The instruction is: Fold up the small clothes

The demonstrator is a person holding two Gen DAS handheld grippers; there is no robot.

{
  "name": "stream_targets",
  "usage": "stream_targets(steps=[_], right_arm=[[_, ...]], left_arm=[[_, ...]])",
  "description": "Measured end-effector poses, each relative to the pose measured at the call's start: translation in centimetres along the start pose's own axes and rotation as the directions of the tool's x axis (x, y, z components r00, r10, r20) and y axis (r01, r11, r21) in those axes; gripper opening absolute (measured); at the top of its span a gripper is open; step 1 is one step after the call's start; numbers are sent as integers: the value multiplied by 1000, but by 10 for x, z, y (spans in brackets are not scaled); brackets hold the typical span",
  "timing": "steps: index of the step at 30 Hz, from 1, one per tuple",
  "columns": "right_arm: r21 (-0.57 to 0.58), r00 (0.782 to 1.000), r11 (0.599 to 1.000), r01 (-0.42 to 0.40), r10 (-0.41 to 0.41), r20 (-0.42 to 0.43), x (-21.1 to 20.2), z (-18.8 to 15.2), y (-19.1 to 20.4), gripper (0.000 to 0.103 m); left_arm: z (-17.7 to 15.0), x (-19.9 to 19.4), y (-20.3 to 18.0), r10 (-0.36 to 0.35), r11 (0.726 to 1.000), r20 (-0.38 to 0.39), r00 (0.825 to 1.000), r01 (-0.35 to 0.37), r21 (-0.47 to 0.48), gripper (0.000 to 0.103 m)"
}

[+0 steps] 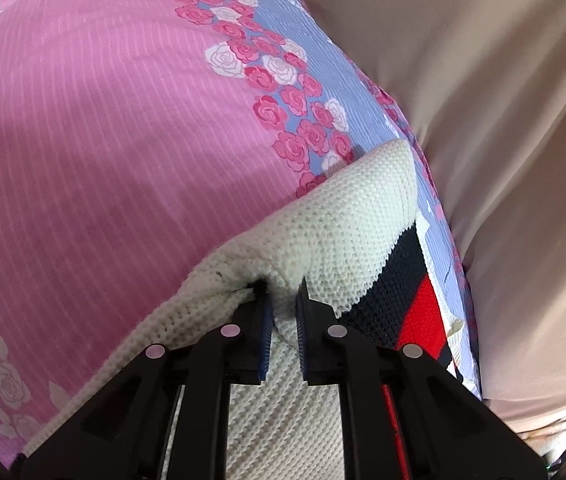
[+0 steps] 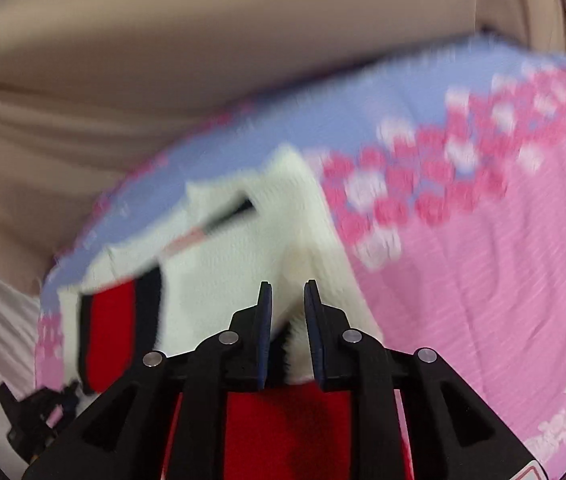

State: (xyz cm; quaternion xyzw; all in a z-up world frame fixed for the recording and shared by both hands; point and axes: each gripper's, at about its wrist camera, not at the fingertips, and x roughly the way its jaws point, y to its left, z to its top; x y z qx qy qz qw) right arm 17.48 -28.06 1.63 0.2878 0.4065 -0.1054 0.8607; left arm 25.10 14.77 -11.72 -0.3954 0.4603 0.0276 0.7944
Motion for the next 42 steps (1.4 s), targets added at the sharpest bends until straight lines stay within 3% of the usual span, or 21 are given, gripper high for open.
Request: stream_targets(steps=[3, 5, 7, 10, 13, 15, 18, 22, 24, 26, 28, 29, 30, 32, 36, 37, 38, 42], right_arm=[[-230, 977, 957, -176, 141, -160, 30, -2, 99, 5], [-375, 953, 892, -253, 163, -255, 63, -15, 170, 4], [-443, 931, 845, -299, 158, -328, 100, -26, 220, 4], [-537, 930, 801, -265, 67, -361, 161, -36, 274, 4], [-581, 928, 801, -146, -93, -361, 225, -42, 294, 3], [-573, 947, 810, -123, -77, -312, 237, -41, 298, 0], [-585, 942, 806, -92, -119, -313, 242, -36, 310, 0], [-471, 967, 870, -144, 23, -253, 183, -27, 269, 1], [-353, 977, 926, -135, 64, -205, 138, -25, 208, 8], [-279, 990, 960, -23, -17, -140, 97, -30, 138, 12], [-193, 988, 975, 110, -128, -84, 64, -33, 73, 21], [-127, 983, 979, 157, -167, -75, 49, -34, 41, 31], [-75, 981, 982, 172, -178, -79, 41, -33, 17, 37], [-12, 979, 983, 184, -184, -88, 36, -28, -15, 37], [-31, 983, 990, 136, -138, -117, 61, -16, -24, 44], [-54, 983, 991, 124, -130, -132, 68, -16, -21, 42], [-76, 984, 992, 102, -112, -139, 72, -15, -17, 7], [-74, 996, 993, 88, -89, 0, 44, 0, -18, 5]], left_arm=[[1, 1, 1, -4, 1000, -8, 1000, 5, 7, 11], [3, 1, 2, -11, 1000, -20, 1000, 11, 0, 11], [3, 1, 2, -12, 1000, -25, 1000, 13, 9, 11], [3, 1, 2, -17, 999, -32, 999, 19, 33, 11], [4, 3, -1, -16, 997, -36, 999, 18, 77, 11], [3, 4, -4, -4, 993, -39, 999, 8, 117, 11], [3, 5, -9, 15, 987, -43, 999, -8, 161, 11], [6, 7, -14, 36, 980, -58, 998, -24, 195, 11], [6, 8, -16, 47, 976, -59, 997, -33, 213, 11], [5, 9, -20, 64, 970, -54, 997, -49, 239, 11], [4, 9, -22, 80, 964, -47, 996, -65, 257, 11], [4, 9, -22, 86, 963, -43, 995, -72, 260, 11], [4, 9, -23, 94, 961, -38, 995, -81, 263, 11], [2, 8, -25, 114, 960, -26, 993, -104, 261, 11], [-3, 8, -32, 160, 949, 10, 987, -157, 275, 11], [-4, 8, -34, 171, 944, 18, 985, -169, 285, 11], [-6, 8, -35, 182, 938, 26, 983, -182, 295, 11], [-7, 9, -41, 223, 925, 40, 974, -224, 307, 11]])
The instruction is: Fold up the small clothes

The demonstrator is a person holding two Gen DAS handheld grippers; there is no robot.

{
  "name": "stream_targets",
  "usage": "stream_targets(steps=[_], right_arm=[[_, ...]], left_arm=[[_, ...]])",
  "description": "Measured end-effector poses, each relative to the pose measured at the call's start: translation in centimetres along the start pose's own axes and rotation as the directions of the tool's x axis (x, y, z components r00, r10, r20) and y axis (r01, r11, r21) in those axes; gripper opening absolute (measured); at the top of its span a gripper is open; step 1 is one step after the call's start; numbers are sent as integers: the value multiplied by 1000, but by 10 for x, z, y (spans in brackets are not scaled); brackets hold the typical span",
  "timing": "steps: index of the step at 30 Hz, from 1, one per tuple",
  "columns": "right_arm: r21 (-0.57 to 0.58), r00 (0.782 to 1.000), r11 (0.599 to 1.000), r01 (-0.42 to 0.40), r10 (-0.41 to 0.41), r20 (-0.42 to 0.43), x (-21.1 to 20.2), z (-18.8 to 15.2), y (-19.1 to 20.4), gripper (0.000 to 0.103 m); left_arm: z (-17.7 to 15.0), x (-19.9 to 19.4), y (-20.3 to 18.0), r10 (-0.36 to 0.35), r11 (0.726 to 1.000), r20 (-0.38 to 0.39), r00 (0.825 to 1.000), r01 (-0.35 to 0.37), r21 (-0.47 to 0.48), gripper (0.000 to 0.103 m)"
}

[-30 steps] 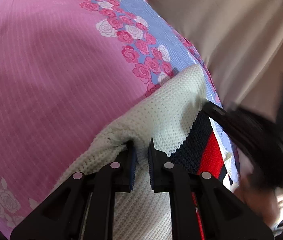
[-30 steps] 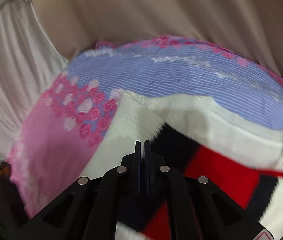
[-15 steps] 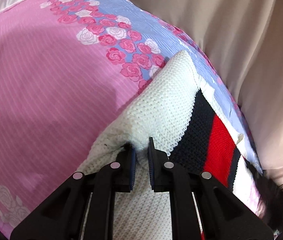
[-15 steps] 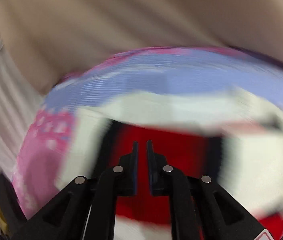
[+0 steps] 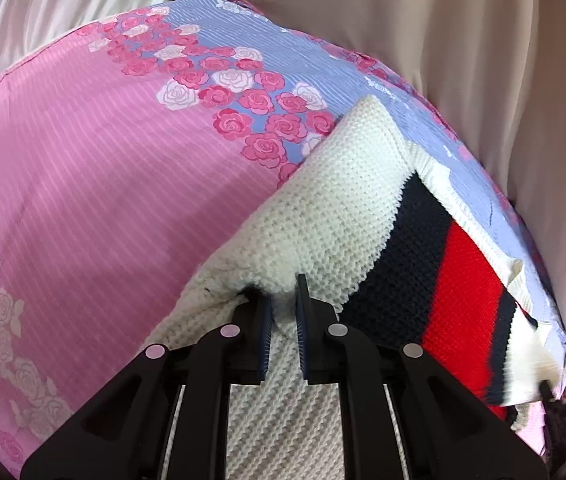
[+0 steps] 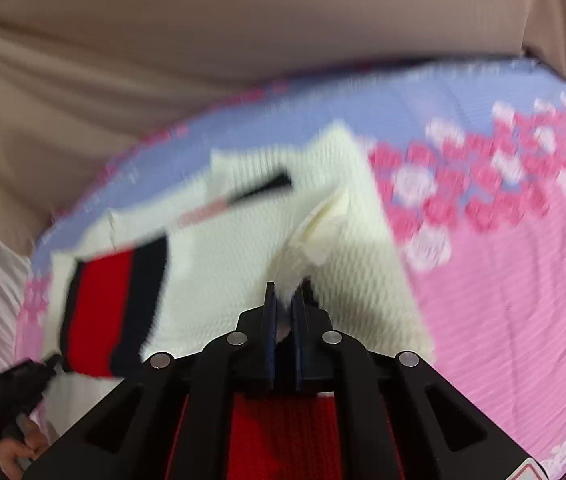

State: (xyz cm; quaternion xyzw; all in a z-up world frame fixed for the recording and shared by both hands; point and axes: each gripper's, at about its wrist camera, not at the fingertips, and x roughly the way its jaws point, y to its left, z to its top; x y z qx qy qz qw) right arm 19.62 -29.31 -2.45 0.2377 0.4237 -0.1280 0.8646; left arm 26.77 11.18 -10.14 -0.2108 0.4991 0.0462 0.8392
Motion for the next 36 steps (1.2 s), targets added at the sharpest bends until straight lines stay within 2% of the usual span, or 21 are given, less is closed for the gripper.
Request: stream_targets(steps=[1, 2, 4, 7, 9, 10, 11, 12, 15, 18, 22, 23, 25, 26, 28, 29, 31, 32, 33, 34, 36], right_arm=[[11, 999, 1000, 10, -9, -38, 12, -1, -8, 5], [22, 991, 999, 25, -21, -134, 36, -7, -17, 5], [-8, 993, 1000, 5, -6, -117, 37, -9, -16, 4], [2, 996, 1000, -20, 20, -89, 11, 0, -8, 12], [17, 998, 1000, -26, 27, -54, -21, -7, -11, 21], [30, 998, 999, -29, 31, -53, -36, -14, -14, 37], [39, 998, 999, -27, 30, -56, -54, -26, -23, 51], [35, 997, 999, -23, 25, -67, -67, -39, -26, 53], [-30, 984, 999, 25, -30, -178, -106, -98, -45, 55], [-47, 953, 998, 38, -51, -299, -144, -165, -70, 55], [3, 914, 999, 32, -28, -405, -174, -242, -90, 56], [39, 906, 999, 13, 4, -424, -172, -254, -92, 57], [62, 924, 998, 0, 24, -381, -176, -259, -88, 62], [85, 923, 996, -34, 64, -378, -171, -259, -85, 62], [89, 930, 994, -61, 89, -357, -165, -257, -78, 63], [86, 935, 994, -69, 95, -343, -162, -255, -74, 63], [85, 940, 993, -78, 102, -324, -157, -250, -70, 60], [98, 938, 991, -91, 118, -325, -154, -247, -69, 44], [116, 929, 988, -106, 140, -343, -148, -243, -68, 16], [131, 922, 985, -111, 151, -355, -146, -240, -68, 15], [141, 932, 984, -113, 154, -327, -152, -233, -71, 12]], left_arm=[[0, 0, -1, 8, 1000, 4, 1000, -8, 1, 11], [-1, 1, -3, 16, 1000, 9, 1000, -16, 2, 11], [-2, 0, -5, 31, 999, 17, 999, -31, 7, 11], [-3, -3, -5, 32, 999, 13, 999, -32, 14, 12], [-5, -11, -3, 19, 1000, -4, 1000, -19, 13, 17], [-7, -16, -1, 4, 1000, -12, 1000, -4, 15, 20], [-10, -23, 1, -4, 1000, -25, 1000, 5, 24, 32], [-18, -34, 6, -12, 999, -47, 999, 14, 46, 46], [-48, -68, 32, -20, 994, -88, 996, 30, 109, 63], [-91, -105, 76, -14, 990, -134, 991, 32, 137, 67], [-150, -130, 140, 7, 1000, -230, 973, -1, 26, 70], [-161, -135, 148, -6, 1000, -218, 976, 6, -3, 70], [-171, -142, 144, -28, 1000, -198, 980, 26, -9, 71], [-175, -142, 140, -42, 999, -208, 977, 41, -13, 71], [-178, -139, 129, -80, 997, -222, 972, 76, -24, 70], [-178, -137, 126, -81, 997, -229, 970, 78, -24, 63], [-176, -133, 121, -79, 997, -236, 968, 78, -15, 38], [-174, -130, 120, -108, 994, -255, 961, 106, -24, 13], [-174, -129, 120, -139, 990, -279, 950, 130, -50, 13], [-171, -131, 121, -150, 988, -281, 948, 135, -71, 12], [-166, -141, 120, -155, 988, -262, 953, 146, -54, 11]])
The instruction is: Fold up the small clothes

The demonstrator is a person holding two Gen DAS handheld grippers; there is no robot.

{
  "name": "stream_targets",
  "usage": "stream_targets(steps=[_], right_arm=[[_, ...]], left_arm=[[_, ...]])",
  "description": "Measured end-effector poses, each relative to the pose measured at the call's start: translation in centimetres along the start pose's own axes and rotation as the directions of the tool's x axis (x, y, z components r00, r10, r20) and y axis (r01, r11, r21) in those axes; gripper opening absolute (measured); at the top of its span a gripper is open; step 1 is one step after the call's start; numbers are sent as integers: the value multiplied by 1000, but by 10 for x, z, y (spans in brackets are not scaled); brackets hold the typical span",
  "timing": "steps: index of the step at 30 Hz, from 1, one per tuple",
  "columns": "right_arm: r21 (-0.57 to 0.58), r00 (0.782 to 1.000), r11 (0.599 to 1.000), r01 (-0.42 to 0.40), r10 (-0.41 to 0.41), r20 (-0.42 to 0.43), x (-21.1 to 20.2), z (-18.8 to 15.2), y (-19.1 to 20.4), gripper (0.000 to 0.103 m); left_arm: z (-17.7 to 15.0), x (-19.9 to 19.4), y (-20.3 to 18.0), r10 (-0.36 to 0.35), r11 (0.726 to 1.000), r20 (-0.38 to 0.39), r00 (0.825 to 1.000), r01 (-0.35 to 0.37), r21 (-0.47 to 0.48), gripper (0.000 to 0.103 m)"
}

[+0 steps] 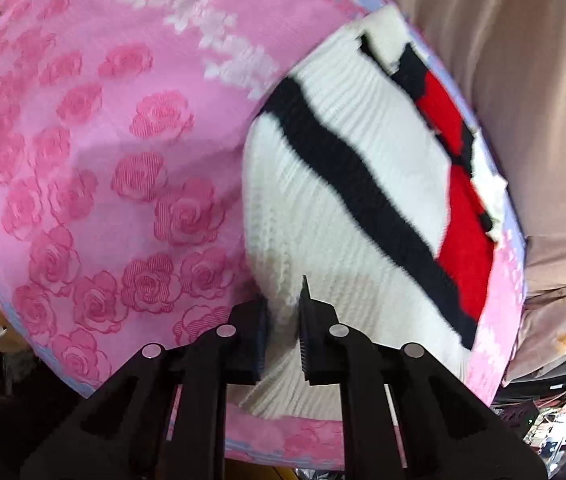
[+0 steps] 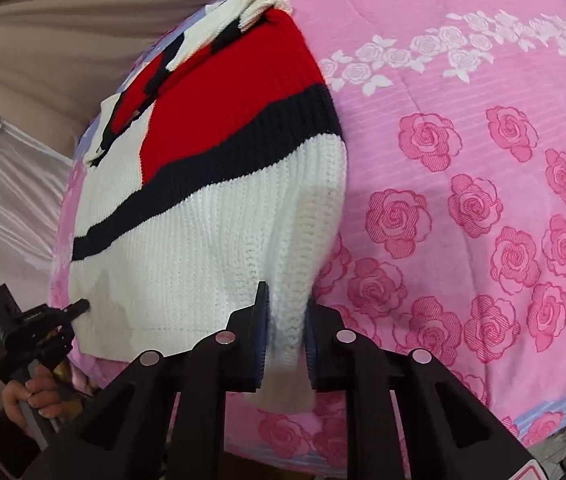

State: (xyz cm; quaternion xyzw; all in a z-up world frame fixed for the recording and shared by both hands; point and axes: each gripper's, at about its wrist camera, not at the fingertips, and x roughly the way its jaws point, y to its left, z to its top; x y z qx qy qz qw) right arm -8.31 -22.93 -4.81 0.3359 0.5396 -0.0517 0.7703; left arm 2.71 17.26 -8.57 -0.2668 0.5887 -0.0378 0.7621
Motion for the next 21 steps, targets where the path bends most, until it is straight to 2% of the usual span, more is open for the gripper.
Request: stream_targets(steps=[4, 5, 7, 10, 12, 14, 15, 16, 17, 19, 20, 21], right_arm=[[-15, 997, 1000, 15, -14, 80, -44, 0, 0, 9], [-28, 996, 999, 31, -29, 87, -58, -4, -1, 3], [-62, 996, 995, 73, -69, 63, -77, -14, -10, 4], [-130, 987, 980, 153, -159, -37, -97, -43, -30, 4], [-175, 969, 971, 164, -193, -157, -105, -75, -46, 4], [-223, 935, 967, 122, -188, -301, -118, -113, -55, 4], [-233, 922, 967, 100, -178, -343, -125, -124, -55, 4], [-214, 918, 975, 61, -138, -371, -137, -129, -54, 4], [-183, 929, 983, 26, -91, -359, -148, -124, -51, 4], [-107, 979, 993, -51, 28, -202, -178, -81, -39, 4], [-87, 991, 992, -94, 85, -102, -188, -54, -34, 4], [-86, 992, 988, -128, 127, -14, -194, -30, -29, 4]], left_arm=[[-6, -35, -13, -12, 996, 20, 1000, 10, 85, 10], [-9, -43, -15, -13, 994, 13, 1000, 11, 106, 10], [-24, -58, -18, -2, 985, -26, 1000, 7, 174, 10], [-61, -72, -11, 23, 967, -143, 989, 14, 254, 9], [-92, -75, -4, 71, 951, -225, 972, 2, 308, 9], [-118, -85, 6, 84, 948, -301, 950, 17, 317, 9], [-129, -98, 9, 87, 949, -328, 941, 22, 315, 9], [-129, -110, 8, 72, 951, -322, 944, 32, 307, 9], [-122, -124, -1, 61, 949, -279, 958, 31, 315, 9], [-97, -142, -23, 2, 944, -168, 986, 54, 327, 9], [-74, -147, -42, -50, 939, -92, 995, 78, 334, 9], [-60, -147, -53, -90, 936, -41, 995, 99, 339, 9]])
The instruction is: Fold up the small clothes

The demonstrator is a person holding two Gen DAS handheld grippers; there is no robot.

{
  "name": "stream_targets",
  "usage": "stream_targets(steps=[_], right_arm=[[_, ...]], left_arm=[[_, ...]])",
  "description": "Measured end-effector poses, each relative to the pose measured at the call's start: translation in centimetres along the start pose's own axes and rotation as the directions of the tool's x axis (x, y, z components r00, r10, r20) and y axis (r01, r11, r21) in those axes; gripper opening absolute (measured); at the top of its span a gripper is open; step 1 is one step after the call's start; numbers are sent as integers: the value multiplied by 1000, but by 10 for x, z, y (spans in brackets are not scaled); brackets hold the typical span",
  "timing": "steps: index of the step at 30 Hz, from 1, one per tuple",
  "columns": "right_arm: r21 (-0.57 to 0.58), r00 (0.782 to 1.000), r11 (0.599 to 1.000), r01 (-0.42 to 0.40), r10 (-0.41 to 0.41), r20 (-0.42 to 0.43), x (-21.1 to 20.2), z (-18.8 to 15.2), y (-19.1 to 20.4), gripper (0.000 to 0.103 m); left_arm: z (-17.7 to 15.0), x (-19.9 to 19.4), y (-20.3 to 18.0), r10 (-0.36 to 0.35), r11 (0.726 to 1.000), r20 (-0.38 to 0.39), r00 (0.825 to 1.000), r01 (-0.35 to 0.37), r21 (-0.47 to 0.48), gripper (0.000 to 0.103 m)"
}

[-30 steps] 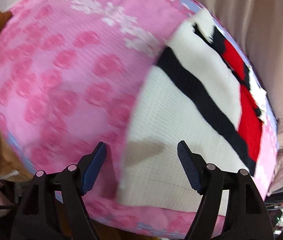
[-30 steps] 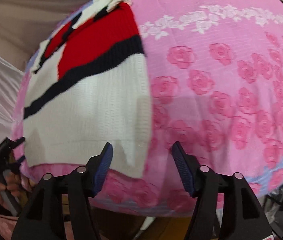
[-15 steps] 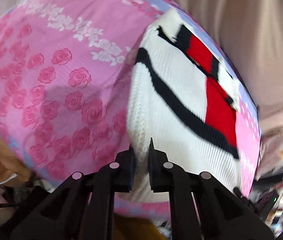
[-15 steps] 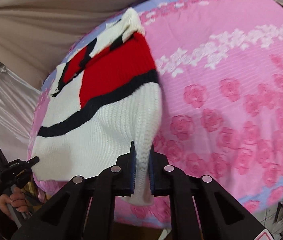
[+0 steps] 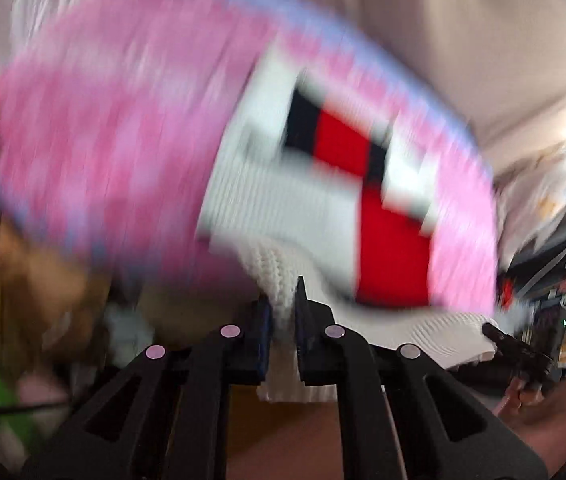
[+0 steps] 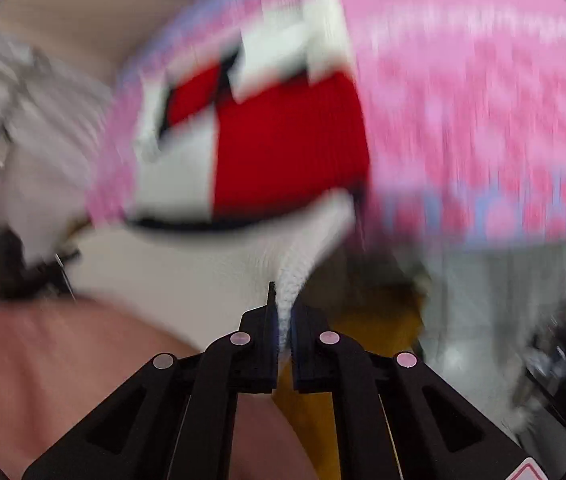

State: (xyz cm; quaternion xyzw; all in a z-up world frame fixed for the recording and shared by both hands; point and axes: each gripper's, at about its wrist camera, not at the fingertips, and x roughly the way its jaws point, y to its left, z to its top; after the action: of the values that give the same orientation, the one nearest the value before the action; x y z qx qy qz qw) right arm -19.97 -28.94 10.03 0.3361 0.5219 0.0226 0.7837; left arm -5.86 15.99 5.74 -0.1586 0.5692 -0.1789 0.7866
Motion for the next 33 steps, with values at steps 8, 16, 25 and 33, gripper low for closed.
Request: stream_targets(steps=[8, 16, 25, 33], right_arm=[[154, 950, 981, -116, 64, 306, 102, 147, -18, 4], [281, 928, 958, -59, -51, 368, 135, 171, -33, 22], [0, 990, 999, -43, 42, 133, 176, 119, 20, 25], [60, 959, 977, 205, -213, 187, 220, 197, -11, 6]], left_arm=[[149, 132, -14, 87, 995, 182, 979, -78, -54, 9], [177, 177, 6, 276, 955, 200, 940, -245, -167, 63], [137, 171, -29, 167, 980, 191, 967, -184, 74, 68], [195, 230, 0, 376, 925, 152, 914, -379, -8, 51]])
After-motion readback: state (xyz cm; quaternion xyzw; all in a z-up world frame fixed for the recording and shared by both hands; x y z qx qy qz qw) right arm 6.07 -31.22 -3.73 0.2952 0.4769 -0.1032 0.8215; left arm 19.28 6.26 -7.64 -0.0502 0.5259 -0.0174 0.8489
